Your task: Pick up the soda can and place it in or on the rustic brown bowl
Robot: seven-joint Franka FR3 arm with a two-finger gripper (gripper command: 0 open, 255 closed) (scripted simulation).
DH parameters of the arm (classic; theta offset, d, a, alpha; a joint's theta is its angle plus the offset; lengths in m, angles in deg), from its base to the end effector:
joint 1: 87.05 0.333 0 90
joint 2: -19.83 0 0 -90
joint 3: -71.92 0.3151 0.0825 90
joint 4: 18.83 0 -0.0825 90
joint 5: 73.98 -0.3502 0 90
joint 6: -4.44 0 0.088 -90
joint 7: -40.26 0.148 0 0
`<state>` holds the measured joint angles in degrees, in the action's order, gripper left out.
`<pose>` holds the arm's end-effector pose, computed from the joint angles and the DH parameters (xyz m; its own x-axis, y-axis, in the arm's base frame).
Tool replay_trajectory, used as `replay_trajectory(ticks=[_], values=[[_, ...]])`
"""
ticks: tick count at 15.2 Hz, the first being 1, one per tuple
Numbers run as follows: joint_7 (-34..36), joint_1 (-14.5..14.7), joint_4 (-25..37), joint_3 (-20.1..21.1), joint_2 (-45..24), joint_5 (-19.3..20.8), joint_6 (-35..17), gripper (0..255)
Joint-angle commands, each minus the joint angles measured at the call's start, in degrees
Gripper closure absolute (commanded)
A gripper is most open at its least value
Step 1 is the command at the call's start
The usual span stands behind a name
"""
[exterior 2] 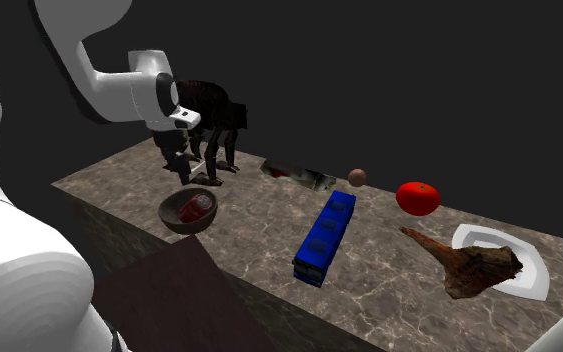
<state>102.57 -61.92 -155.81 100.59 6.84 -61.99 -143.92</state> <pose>0.2815 0.3950 0.2228 0.9998 0.0185 0.0062 0.0186 -0.9998 -0.0061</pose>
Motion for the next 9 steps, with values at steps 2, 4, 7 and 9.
replay_trajectory(ticks=[2, 4, 7, 9], values=[[-3.63, -1.63, 0.08, 2.13, 5.01, -4.97, 4.35, 0], [-3.65, -1.52, 0.07, 2.02, 5.01, -5.00, 4.34, 0], [-3.65, -1.51, 0.08, 2.02, 5.01, -5.00, 4.35, 0], [-3.65, -1.51, 0.08, 2.02, 5.01, -5.00, 4.35, 0]])
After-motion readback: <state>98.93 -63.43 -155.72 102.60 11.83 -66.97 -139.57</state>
